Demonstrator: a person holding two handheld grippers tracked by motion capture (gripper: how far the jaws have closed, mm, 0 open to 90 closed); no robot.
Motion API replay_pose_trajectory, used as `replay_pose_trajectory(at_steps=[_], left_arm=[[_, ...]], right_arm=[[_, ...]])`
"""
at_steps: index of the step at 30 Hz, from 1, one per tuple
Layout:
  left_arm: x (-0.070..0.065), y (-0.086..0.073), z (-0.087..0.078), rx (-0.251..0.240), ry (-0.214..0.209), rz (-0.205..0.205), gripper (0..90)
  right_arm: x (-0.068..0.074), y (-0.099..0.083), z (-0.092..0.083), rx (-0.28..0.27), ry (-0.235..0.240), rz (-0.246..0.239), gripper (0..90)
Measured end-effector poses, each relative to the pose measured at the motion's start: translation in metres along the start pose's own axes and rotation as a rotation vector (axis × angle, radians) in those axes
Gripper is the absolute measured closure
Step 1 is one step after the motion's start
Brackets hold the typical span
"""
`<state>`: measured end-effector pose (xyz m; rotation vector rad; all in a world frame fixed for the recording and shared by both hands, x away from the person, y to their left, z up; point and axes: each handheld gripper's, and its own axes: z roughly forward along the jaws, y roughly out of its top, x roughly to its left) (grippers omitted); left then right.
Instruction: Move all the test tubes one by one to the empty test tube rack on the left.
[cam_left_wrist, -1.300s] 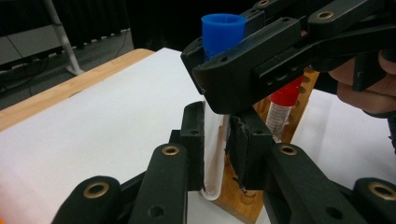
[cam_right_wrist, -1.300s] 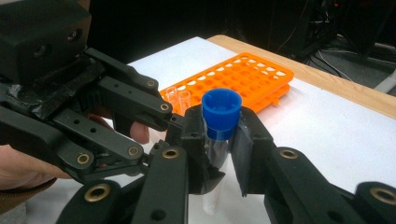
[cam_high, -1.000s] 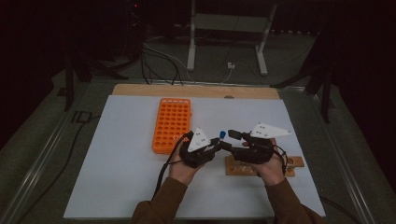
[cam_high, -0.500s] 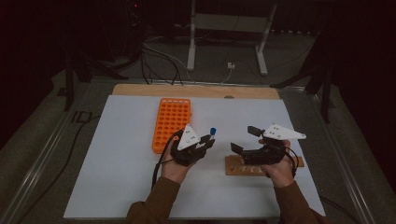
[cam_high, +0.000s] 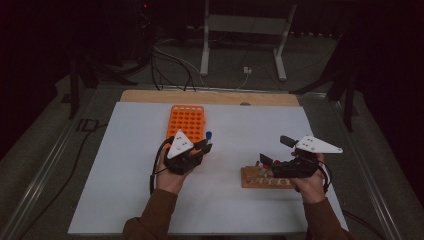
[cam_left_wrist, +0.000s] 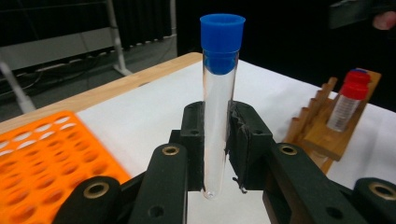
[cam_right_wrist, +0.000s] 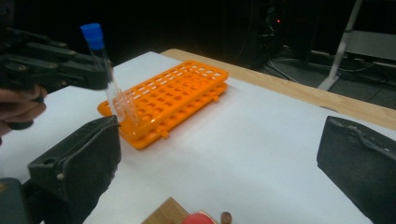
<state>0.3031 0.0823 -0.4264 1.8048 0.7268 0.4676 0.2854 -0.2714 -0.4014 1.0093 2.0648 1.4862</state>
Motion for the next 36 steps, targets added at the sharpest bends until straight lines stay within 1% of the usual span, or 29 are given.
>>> replay_pose_trajectory(at_steps=[5, 10, 17, 25, 28, 34, 36], left_arm=[[0.011, -0.006, -0.012, -0.001, 0.03, -0.016, 76.7], [0.02, -0.012, -0.022, -0.001, 0.059, -0.029, 76.7], [0.032, -0.024, -0.029, 0.006, 0.106, -0.051, 76.4], [0.04, -0.033, -0.027, 0.023, 0.161, -0.05, 76.5], [0.044, -0.036, -0.025, 0.03, 0.176, -0.053, 76.5], [0.047, -0.043, -0.019, 0.047, 0.19, -0.061, 76.6], [0.047, -0.047, -0.015, 0.057, 0.192, -0.071, 76.6]], right_arm=[[-0.005, -0.002, -0.006, -0.001, -0.016, 0.009, 0.0], [-0.009, -0.004, -0.01, -0.006, -0.03, 0.012, 0.0], [-0.011, -0.005, -0.015, -0.009, -0.036, 0.015, 0.0], [-0.014, -0.008, -0.018, -0.013, -0.04, 0.022, 0.0], [-0.015, -0.009, -0.019, -0.016, -0.042, 0.021, 0.0], [-0.016, -0.011, -0.021, -0.016, -0.045, 0.026, 0.0], [-0.016, -0.011, -0.021, -0.017, -0.043, 0.027, 0.0]])
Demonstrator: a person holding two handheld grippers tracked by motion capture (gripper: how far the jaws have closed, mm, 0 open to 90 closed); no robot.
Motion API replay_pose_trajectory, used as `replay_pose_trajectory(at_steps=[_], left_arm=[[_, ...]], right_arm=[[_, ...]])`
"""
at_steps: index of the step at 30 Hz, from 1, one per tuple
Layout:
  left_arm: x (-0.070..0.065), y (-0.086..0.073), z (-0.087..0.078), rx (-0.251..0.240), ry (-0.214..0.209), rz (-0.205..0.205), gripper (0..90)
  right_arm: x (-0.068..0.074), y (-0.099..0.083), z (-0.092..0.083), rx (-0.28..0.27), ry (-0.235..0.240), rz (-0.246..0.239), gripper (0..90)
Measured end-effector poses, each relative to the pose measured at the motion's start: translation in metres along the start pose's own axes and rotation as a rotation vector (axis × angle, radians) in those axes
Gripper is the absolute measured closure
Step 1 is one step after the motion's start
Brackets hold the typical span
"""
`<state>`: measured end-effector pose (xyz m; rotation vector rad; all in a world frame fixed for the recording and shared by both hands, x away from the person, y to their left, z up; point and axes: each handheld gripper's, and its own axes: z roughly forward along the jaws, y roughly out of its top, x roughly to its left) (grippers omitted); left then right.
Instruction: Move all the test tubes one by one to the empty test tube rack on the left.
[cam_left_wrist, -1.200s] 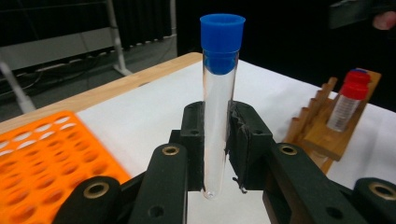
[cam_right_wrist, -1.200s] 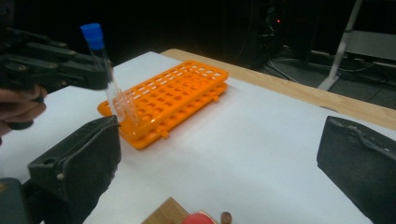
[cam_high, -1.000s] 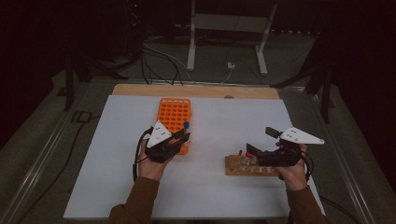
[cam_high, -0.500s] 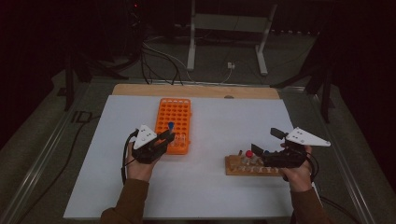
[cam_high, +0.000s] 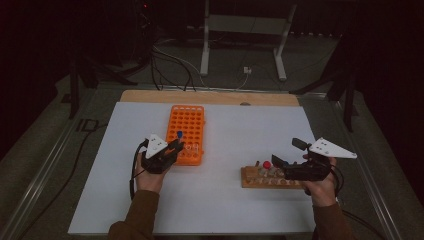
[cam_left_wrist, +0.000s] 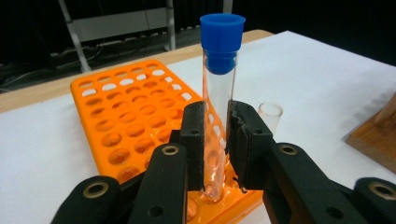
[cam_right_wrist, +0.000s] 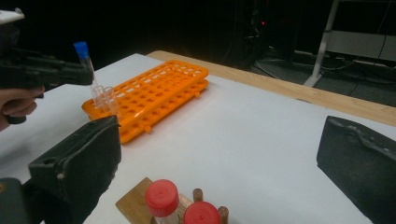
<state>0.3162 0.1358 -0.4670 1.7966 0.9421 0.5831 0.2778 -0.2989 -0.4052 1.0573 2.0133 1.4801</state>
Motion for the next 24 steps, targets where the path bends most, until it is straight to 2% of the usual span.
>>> replay_pose_trajectory(at_steps=[5, 10, 21, 24], left_arm=[[0.0, -0.008, 0.006, 0.041, 0.002, 0.012, 76.7], [-0.001, -0.016, 0.01, 0.108, 0.009, 0.038, 77.0], [-0.003, -0.018, 0.014, 0.136, 0.003, 0.052, 77.4], [-0.003, -0.021, 0.016, 0.165, 0.005, 0.067, 77.4]], right_arm=[[0.0, -0.001, 0.0, 0.001, 0.001, -0.004, 0.0], [0.0, -0.002, 0.0, 0.002, 0.002, -0.004, 0.0], [0.0, -0.003, 0.001, 0.009, 0.007, -0.006, 0.0], [0.0, -0.003, 0.001, 0.009, 0.008, -0.008, 0.0]])
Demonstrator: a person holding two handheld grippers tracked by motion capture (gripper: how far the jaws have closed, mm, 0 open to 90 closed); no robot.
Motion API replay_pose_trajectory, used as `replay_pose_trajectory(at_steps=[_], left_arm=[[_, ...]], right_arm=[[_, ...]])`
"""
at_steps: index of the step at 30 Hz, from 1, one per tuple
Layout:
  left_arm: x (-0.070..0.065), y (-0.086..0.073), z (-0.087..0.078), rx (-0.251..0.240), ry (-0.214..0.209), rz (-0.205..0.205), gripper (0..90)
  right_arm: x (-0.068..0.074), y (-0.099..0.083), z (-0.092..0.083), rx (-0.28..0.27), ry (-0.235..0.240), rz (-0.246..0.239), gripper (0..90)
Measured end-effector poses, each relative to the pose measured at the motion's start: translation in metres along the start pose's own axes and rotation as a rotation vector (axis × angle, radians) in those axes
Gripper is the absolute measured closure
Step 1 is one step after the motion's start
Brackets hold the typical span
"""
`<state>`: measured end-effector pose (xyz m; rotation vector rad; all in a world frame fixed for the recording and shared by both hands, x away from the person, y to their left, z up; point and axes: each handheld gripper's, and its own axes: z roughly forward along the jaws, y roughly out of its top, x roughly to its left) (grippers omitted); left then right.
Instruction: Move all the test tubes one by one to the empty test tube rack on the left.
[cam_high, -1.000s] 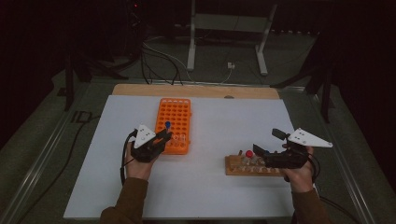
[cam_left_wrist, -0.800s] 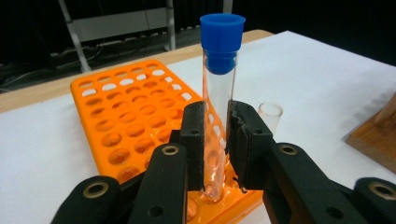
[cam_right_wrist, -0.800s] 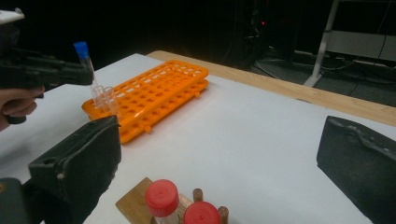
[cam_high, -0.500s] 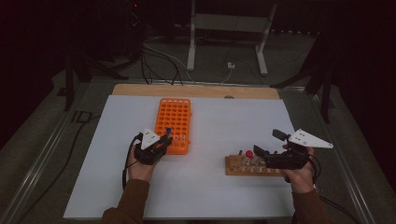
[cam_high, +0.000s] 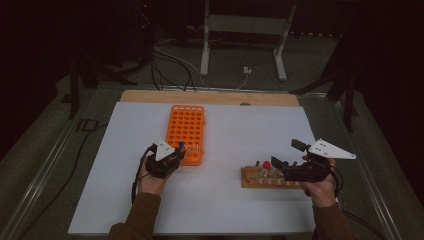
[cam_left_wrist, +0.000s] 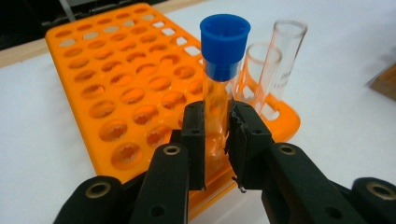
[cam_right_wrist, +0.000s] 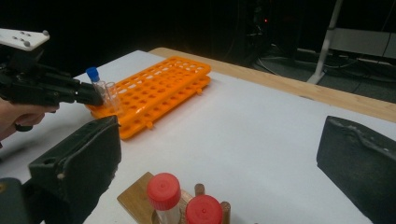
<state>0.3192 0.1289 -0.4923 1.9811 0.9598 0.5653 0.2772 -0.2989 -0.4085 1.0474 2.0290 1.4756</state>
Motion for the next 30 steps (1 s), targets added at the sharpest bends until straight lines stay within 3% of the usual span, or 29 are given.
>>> replay_pose_trajectory(at_steps=[8, 19, 27, 30], left_arm=[[0.001, -0.001, 0.001, 0.01, 0.006, -0.017, 75.1], [0.006, 0.001, -0.015, -0.084, 0.001, -0.111, 35.0], [0.008, 0.004, -0.027, -0.129, 0.006, -0.17, 3.7], [0.008, 0.005, -0.031, -0.147, 0.023, -0.178, 0.2]], right_arm=[[-0.001, 0.0, -0.001, -0.001, -0.004, 0.001, 0.0], [-0.008, -0.006, -0.006, 0.019, -0.021, 0.01, 2.0], [-0.016, -0.019, -0.015, 0.057, -0.038, 0.017, 13.9], [-0.017, -0.025, -0.019, 0.068, -0.027, 0.01, 21.2]])
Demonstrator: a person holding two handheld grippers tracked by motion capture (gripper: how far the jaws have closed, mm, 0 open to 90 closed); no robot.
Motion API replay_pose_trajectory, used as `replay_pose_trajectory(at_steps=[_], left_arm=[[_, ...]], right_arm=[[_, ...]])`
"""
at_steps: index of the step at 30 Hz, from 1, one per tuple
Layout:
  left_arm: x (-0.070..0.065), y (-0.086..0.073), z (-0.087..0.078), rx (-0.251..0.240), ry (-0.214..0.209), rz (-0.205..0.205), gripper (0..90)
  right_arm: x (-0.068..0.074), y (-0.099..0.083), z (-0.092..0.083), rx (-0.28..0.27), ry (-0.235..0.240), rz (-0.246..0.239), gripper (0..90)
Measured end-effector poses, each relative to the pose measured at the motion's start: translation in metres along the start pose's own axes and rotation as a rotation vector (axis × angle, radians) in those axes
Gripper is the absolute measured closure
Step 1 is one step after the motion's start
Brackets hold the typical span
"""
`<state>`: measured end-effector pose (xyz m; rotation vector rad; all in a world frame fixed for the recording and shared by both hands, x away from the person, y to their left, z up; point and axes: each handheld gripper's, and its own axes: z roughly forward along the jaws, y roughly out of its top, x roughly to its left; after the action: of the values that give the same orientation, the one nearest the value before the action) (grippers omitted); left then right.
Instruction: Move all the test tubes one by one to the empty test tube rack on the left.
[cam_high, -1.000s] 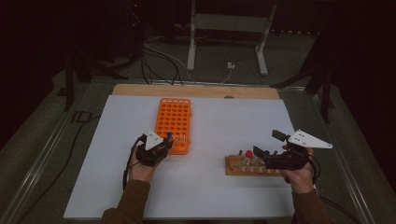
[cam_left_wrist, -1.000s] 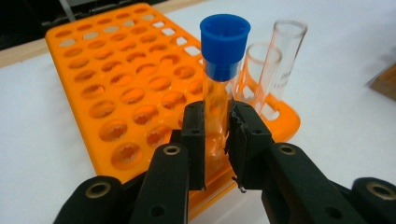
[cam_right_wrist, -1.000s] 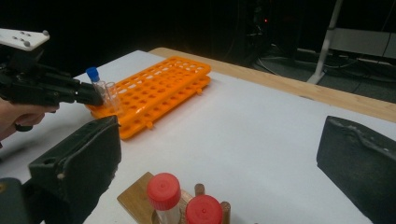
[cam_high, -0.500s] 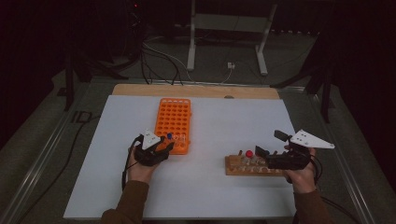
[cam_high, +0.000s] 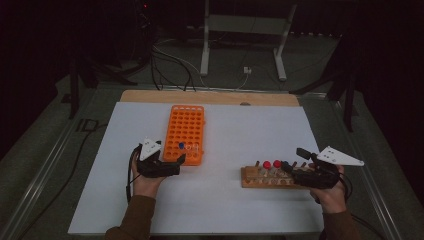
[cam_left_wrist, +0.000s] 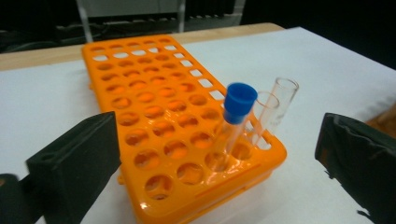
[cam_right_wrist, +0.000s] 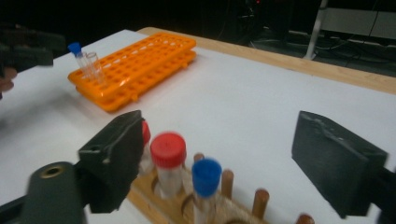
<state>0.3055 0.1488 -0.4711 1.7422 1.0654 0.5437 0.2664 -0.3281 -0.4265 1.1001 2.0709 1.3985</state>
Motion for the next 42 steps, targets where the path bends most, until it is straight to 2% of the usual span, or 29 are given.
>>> replay_pose_trajectory(at_steps=[3, 11, 14, 20, 27, 42], left_arm=[[0.0, 0.001, -0.001, -0.01, 0.003, -0.001, 0.3], [-0.001, 0.001, -0.005, -0.034, 0.017, -0.004, 0.3], [0.0, 0.001, -0.006, -0.037, 0.015, -0.001, 0.3], [-0.002, 0.001, -0.007, -0.036, 0.006, 0.0, 0.4], [-0.003, 0.0, -0.007, -0.034, 0.004, 0.004, 0.4], [-0.005, 0.0, -0.007, -0.024, -0.005, 0.02, 0.4]], right_arm=[[0.0, -0.005, -0.002, 0.013, 0.011, -0.025, 33.7], [0.0, -0.016, 0.002, 0.052, 0.036, -0.059, 59.5], [-0.001, -0.021, 0.005, 0.064, 0.043, -0.062, 65.5], [-0.002, -0.027, 0.01, 0.087, 0.061, -0.056, 70.7], [0.003, -0.029, 0.015, 0.114, 0.059, -0.08, 73.1], [0.004, -0.029, 0.014, 0.102, 0.052, -0.08, 76.3]])
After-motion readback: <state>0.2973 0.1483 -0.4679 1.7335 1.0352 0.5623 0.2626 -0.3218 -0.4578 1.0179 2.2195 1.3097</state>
